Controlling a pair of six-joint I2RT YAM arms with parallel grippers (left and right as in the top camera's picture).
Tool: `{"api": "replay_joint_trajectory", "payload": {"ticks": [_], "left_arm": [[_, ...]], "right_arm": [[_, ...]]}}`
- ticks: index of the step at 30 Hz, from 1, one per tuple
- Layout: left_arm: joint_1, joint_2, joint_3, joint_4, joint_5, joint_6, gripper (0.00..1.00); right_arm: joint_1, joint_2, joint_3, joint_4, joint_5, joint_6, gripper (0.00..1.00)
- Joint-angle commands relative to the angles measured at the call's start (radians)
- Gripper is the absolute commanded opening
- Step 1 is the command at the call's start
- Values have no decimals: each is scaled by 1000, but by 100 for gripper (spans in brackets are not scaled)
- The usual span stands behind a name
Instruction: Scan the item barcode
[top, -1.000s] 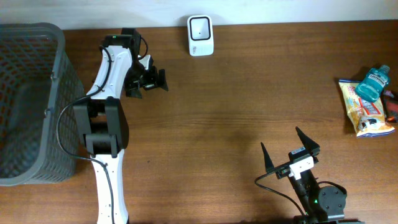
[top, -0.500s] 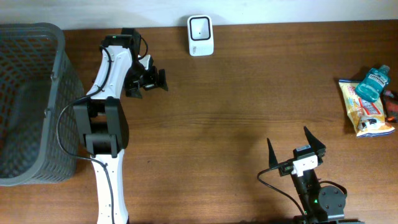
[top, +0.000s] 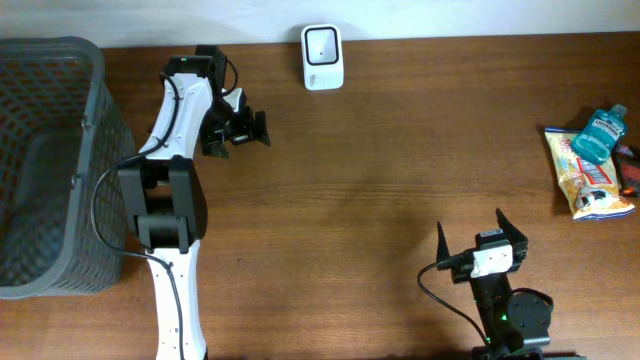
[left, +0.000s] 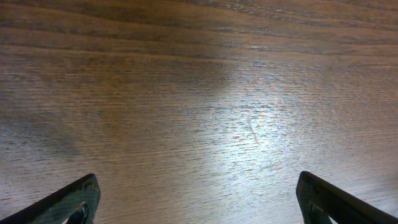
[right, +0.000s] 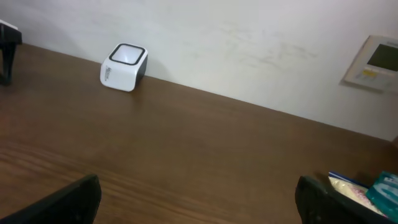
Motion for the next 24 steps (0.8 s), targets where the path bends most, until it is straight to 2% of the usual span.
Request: {"api": "replay_joint_trajectory", "payload": {"ticks": [1,19,22,24], "left_arm": [[-1,10,-2,1,0,-6,99],[-1,10,-2,-2,0,-5,99],[-3,13,-2,-38,78,-6,99],[-17,-15,-2,-18,70,-5,99]], "right_arm": [[6,-9,-8,-2,19,29,98],[6,-8,-8,-2,19,29,98],[6,-8,-8,-2,20,29,98],[6,-8,-8,-2,20,29,98]]}}
